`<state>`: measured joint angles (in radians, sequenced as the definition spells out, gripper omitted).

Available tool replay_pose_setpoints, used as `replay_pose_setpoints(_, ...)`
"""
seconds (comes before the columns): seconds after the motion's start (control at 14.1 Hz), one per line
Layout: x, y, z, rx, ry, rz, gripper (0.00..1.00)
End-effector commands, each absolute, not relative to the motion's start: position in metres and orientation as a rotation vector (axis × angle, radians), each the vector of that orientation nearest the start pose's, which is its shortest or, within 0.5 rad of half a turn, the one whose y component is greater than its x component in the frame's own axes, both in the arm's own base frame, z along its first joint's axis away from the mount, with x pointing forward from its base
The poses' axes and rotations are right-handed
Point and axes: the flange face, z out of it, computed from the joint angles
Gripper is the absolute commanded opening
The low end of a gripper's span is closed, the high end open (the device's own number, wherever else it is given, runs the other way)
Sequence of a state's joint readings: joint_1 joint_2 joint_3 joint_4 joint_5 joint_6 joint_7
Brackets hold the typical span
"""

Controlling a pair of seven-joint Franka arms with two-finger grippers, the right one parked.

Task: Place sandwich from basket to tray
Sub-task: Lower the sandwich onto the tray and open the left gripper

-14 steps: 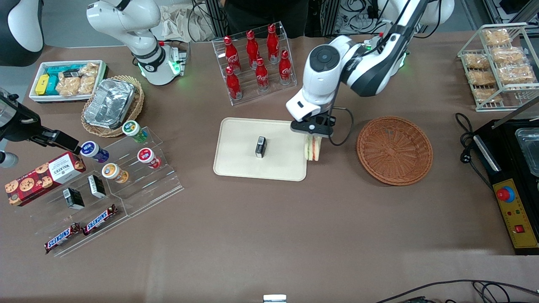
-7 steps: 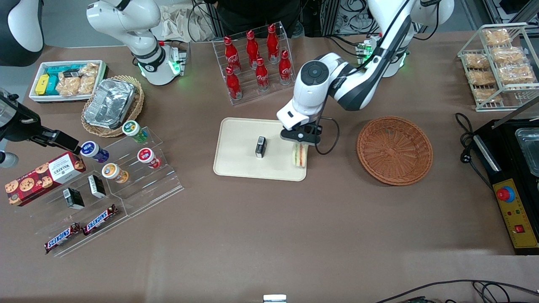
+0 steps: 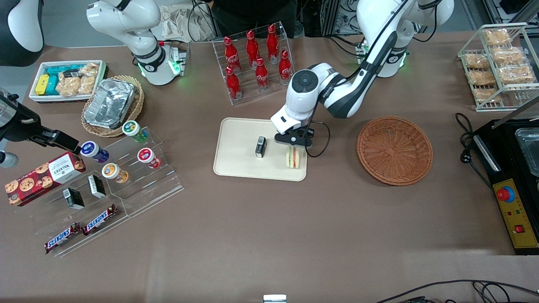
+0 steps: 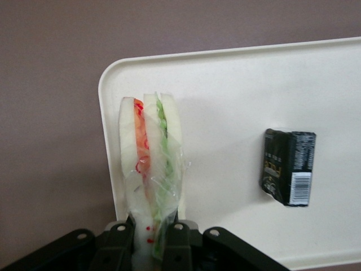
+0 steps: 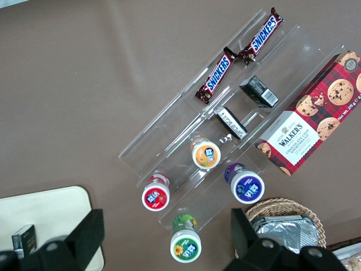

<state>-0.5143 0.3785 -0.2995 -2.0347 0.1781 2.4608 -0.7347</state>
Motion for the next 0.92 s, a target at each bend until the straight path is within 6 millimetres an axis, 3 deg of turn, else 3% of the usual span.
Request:
replay_pose_setpoints(0.0, 0.422, -0.443, 0.263, -3.163, 0.277, -0.139, 0.00)
replay_pose_setpoints(0.5, 0.419, -0.442, 0.244, -3.159, 0.284, -0.113, 0.02)
replay_pose_setpoints(0.64, 0.420, -0.441, 0.243, -3.159, 0.283, -0.110, 0.79)
replay_pose_setpoints(0.71, 0.420, -0.441, 0.244, -3.159, 0.286, -0.113, 0.99)
replay_pose_setpoints(0.85, 0.421, -0.441, 0.247, -3.161, 0.290, -0.123, 1.00)
